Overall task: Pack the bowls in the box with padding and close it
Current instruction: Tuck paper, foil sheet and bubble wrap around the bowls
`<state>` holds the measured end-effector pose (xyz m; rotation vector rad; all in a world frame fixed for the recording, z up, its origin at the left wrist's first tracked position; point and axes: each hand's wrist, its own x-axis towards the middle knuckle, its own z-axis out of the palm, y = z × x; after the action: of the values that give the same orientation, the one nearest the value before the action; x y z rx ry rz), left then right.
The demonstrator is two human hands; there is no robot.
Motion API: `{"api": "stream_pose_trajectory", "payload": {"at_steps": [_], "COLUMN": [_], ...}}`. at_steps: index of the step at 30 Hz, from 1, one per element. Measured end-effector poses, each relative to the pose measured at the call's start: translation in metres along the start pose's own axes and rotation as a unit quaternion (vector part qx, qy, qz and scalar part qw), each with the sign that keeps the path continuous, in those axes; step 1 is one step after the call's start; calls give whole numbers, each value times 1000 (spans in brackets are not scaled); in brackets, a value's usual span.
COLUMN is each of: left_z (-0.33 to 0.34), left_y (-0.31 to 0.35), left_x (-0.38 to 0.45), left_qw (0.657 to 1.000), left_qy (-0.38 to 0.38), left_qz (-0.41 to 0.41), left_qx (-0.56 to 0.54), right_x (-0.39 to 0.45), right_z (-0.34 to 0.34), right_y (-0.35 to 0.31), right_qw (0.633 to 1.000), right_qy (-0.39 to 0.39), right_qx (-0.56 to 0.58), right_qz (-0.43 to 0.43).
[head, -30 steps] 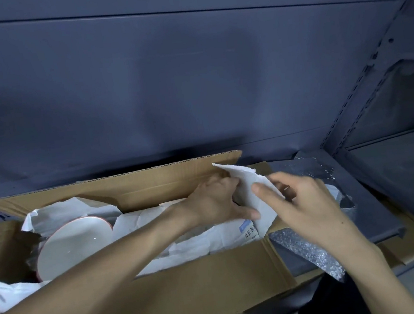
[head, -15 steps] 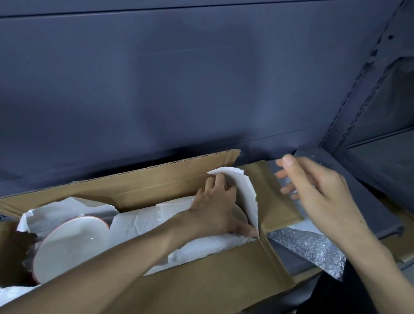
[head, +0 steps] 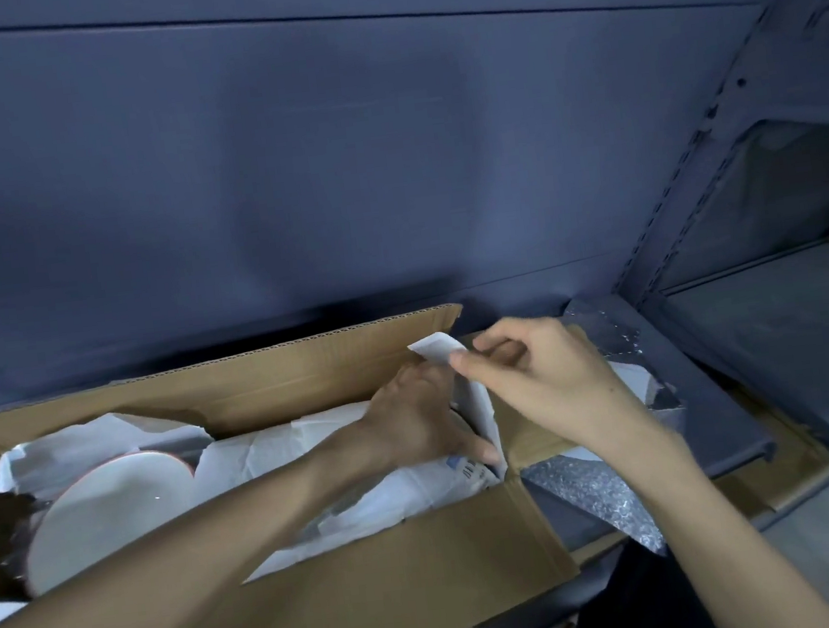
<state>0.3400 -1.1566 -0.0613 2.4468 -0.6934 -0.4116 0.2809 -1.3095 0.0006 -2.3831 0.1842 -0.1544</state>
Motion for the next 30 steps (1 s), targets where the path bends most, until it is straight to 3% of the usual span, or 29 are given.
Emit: {"api": "stream_pose_trajectory", "payload": {"at_steps": [5, 8, 12, 19, 30], "left_z": [5, -1, -2, 3, 13], "left_y": [0, 5, 7, -4, -2], "left_x": [1, 1, -4, -6, 0], "left_qw": [990, 991, 998, 999, 991], "left_qy": [-20, -58, -44, -22, -28], "left_qz": [-9, -13, -3, -10, -5], "left_qx": [141, 117, 52, 37, 132], "right_x": [0, -4, -6, -5, -2], "right_z": [2, 5, 13, 7, 0], "right_y": [3, 4, -7, -4, 14], "right_qw": [993, 993, 997, 991, 992], "right_qy": [-2, -14, -8, -18, -46], "right_qx": [-118, -114, -76, -130, -116], "right_qz": [-24, -26, -26, -7, 37]}}
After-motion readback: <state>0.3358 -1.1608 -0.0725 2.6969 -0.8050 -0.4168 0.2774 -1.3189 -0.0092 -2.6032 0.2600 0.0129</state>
